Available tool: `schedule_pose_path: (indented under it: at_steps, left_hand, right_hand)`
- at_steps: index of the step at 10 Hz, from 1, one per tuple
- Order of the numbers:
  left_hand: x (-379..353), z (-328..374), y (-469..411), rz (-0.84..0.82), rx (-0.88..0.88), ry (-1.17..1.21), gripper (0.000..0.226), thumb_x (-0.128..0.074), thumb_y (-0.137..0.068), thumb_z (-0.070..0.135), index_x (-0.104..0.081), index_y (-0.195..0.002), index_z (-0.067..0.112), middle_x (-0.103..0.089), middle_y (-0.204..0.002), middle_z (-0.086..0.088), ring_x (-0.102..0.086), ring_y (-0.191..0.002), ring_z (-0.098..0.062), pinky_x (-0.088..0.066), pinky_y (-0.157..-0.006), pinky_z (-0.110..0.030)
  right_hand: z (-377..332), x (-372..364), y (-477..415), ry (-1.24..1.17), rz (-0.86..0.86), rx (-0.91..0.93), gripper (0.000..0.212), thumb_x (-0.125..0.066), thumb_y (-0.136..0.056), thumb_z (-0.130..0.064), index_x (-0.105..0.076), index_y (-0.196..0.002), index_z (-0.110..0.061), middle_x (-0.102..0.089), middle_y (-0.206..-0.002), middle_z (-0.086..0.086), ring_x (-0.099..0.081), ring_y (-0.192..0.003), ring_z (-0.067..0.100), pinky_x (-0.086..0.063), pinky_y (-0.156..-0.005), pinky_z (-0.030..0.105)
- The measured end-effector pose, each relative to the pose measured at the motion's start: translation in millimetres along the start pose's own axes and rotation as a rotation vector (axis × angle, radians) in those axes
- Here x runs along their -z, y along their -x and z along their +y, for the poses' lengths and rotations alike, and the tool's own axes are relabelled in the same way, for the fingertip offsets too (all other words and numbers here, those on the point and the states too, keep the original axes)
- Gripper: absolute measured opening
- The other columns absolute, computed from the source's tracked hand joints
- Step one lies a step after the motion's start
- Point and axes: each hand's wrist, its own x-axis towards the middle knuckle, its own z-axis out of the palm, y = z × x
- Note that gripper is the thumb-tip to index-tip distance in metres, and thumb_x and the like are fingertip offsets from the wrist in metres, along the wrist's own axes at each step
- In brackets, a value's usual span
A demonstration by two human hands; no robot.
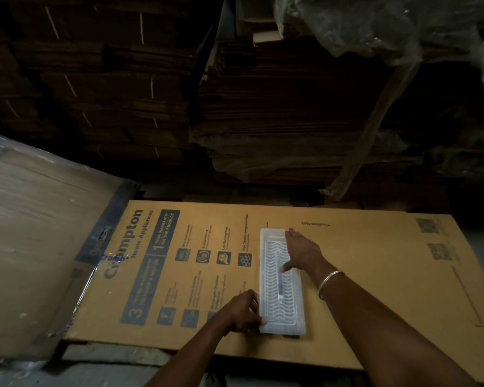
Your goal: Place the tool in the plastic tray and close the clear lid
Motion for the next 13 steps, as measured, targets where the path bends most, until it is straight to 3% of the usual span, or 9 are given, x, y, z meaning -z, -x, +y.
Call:
schedule_pose_path:
  at_steps: [1, 4, 6, 8, 10, 12, 13]
  left_hand:
    - [-0.2, 3.8, 1.1, -0.009, -0.015, -0.043, 0.047, -0.085, -0.078, 0.025, -0.051, -0.109, 0.020, -0.065, -0.101, 0.000, -0.065, -0.082, -0.020, -0.061, -0.079, -0.050]
    - [5.2, 7.1, 0.2, -0.002, 0.016, -0.043, 0.062, -0.089, -0.074, 0.026, -0.052, -0.122, 0.013, -0.066, -0.099, 0.002, -0.067, -0.090, -0.024, -0.061, -0.083, -0.058]
    - [10.6, 22.5, -2.1, 0.001, -0.018, -0.150, 0.085, -0.091, -0.072, 0.023, -0.044, -0.142, 0.016, -0.066, -0.130, -0.009, -0.068, -0.113, -0.028, -0.058, -0.094, -0.044]
    - [10.2, 31.3, -9.4, 0.094, -0.005, -0.172, 0.066, -0.064, -0.093, 0.052, -0.046, -0.144, 0.014, -0.067, -0.132, -0.010, -0.068, -0.115, -0.028, -0.055, -0.085, -0.036]
    - [12.0, 41.7, -12.6, 0.285, -0.111, -0.319, 0.057, -0.040, -0.107, 0.043, -0.042, -0.150, 0.006, -0.061, -0.139, -0.015, -0.057, -0.131, -0.030, -0.046, -0.104, -0.035]
    - [21.4, 49.8, -16.0, 0.394, -0.171, -0.371, 0.066, -0.034, -0.107, 0.046, -0.026, -0.159, 0.007, -0.031, -0.165, -0.016, -0.034, -0.151, -0.031, -0.032, -0.122, -0.040]
    - [36.7, 59.7, -23.8, 0.536, -0.252, -0.489, 0.071, -0.031, -0.106, 0.047, -0.013, -0.162, 0.006, -0.013, -0.171, -0.016, -0.014, -0.159, -0.030, -0.016, -0.129, -0.040]
  right_hand:
    - [6.1, -0.2, -2.0, -0.012, -0.021, 0.013, 0.134, -0.090, -0.065, -0.052, -0.009, -0.161, -0.006, -0.008, -0.171, 0.007, -0.013, -0.156, 0.021, -0.027, -0.123, 0.040]
    - [7.5, -4.4, -7.1, -0.022, -0.005, 0.022, 0.134, -0.089, -0.067, -0.052, -0.005, -0.161, -0.006, -0.005, -0.171, 0.007, -0.012, -0.157, 0.021, -0.025, -0.122, 0.039]
    - [9.9, -9.7, -6.6, -0.030, 0.021, 0.027, 0.132, -0.089, -0.067, -0.050, -0.006, -0.161, -0.007, -0.006, -0.171, 0.006, -0.012, -0.157, 0.021, -0.025, -0.122, 0.040]
    - [16.3, -10.0, -4.8, -0.050, 0.043, 0.047, 0.123, -0.086, -0.070, -0.053, -0.014, -0.161, -0.011, -0.011, -0.171, 0.003, -0.017, -0.156, 0.020, -0.027, -0.123, 0.040]
    - [15.5, -15.8, 8.0, -0.054, 0.134, 0.075, 0.091, -0.052, -0.094, -0.063, -0.016, -0.162, -0.015, -0.009, -0.171, 0.002, -0.017, -0.156, 0.019, -0.026, -0.123, 0.040]
    - [5.8, -10.0, 24.0, -0.116, 0.235, 0.088, 0.081, -0.037, -0.099, -0.062, -0.015, -0.162, -0.016, -0.010, -0.171, 0.003, -0.011, -0.157, 0.019, -0.013, -0.126, 0.038]
    - [2.7, 1.5, 22.0, -0.103, 0.334, 0.120, 0.083, -0.028, -0.099, -0.066, -0.009, -0.163, -0.017, -0.002, -0.171, 0.004, -0.002, -0.158, 0.019, -0.006, -0.127, 0.039]
